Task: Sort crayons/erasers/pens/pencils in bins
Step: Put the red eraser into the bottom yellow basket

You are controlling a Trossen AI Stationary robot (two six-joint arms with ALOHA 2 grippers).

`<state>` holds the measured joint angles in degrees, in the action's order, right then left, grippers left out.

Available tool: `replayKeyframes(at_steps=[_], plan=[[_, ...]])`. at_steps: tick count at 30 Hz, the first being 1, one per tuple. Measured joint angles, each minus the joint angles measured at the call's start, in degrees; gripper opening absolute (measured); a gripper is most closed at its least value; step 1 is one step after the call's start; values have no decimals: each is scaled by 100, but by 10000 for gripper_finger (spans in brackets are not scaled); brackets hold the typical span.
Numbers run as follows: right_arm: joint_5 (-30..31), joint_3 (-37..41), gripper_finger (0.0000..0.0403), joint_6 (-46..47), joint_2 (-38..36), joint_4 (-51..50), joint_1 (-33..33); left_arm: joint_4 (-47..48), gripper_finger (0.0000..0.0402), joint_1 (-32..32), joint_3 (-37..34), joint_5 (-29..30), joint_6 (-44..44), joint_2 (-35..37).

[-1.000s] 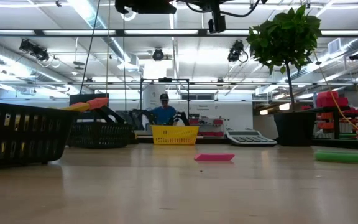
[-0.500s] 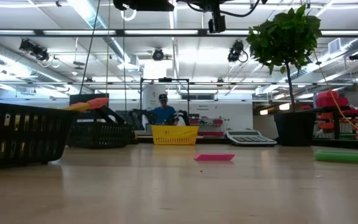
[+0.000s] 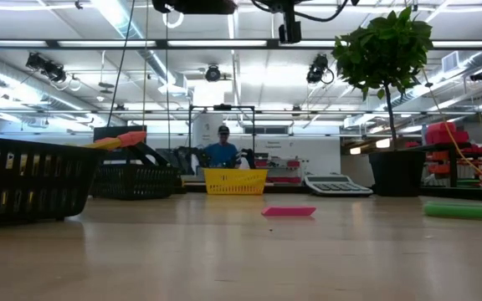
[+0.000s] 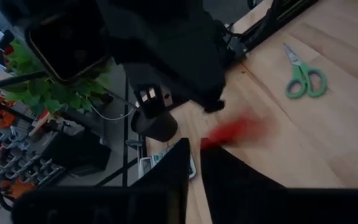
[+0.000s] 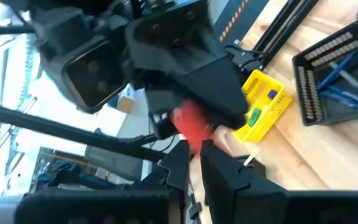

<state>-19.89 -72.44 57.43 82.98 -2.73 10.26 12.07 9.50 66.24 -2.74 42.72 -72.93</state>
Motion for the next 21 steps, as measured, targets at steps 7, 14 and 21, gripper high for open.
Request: replayKeyframes(at_steps=[7, 14, 21], plan=[[160, 2, 19, -106, 4, 9, 19, -57, 110, -2, 9, 0, 6, 4], [7, 2, 9, 87, 4, -63, 10, 213, 166, 59, 9, 2, -144, 4], [-670, 2, 9, 463, -39, -106, -153, 1787, 187, 398, 9, 13, -1820, -159]])
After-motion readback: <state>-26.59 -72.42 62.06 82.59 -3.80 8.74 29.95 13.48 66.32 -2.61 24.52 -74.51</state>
